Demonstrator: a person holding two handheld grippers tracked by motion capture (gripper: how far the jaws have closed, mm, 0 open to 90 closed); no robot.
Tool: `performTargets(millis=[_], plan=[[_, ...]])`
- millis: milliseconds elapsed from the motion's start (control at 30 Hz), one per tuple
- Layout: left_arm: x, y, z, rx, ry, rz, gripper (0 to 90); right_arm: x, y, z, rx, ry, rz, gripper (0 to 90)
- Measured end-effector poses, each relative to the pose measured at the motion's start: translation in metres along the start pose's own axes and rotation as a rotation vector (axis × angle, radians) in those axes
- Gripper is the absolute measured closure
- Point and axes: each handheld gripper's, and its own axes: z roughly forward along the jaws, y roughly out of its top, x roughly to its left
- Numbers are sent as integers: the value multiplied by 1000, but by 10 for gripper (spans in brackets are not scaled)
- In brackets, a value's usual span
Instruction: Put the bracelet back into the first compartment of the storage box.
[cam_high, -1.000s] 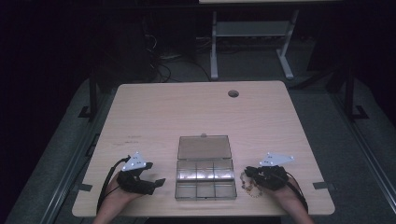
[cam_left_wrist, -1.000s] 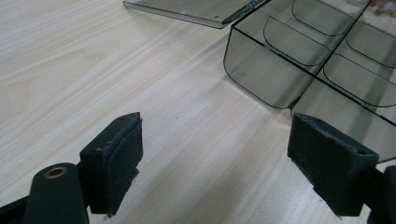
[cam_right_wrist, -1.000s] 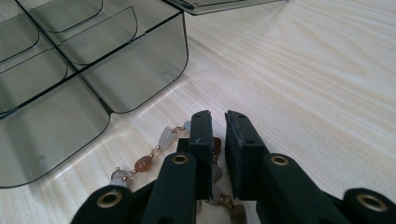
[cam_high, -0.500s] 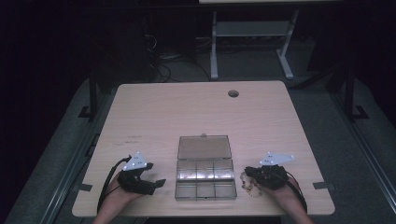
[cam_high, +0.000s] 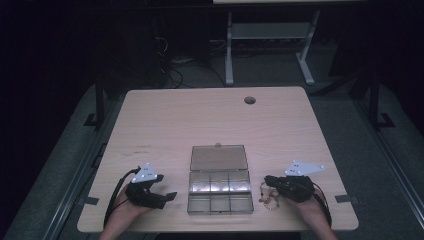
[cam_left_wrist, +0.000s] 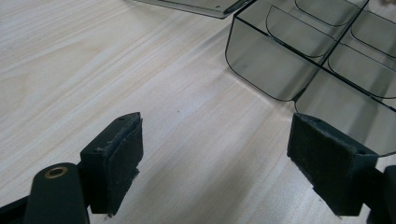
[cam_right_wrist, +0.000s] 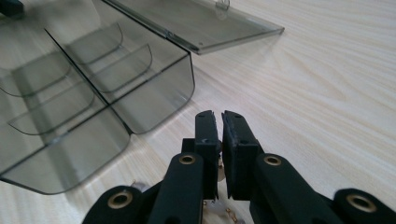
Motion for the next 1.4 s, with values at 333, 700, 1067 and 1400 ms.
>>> performTargets(millis=[333,700,1067,1400], plan=[[0,0,0,-4,-3,-3,178,3,9,-7,-31,28,1,850],[0,-1,0,3,-3,1,185,3,27,-17,-78,47,-8,850],[1,-1,0,7,-2,3,186,-1,47,-29,-136,72,-22,850],[1,-1,0,1,4,-2,186,-3,66,-40,-182,79,-43,849]])
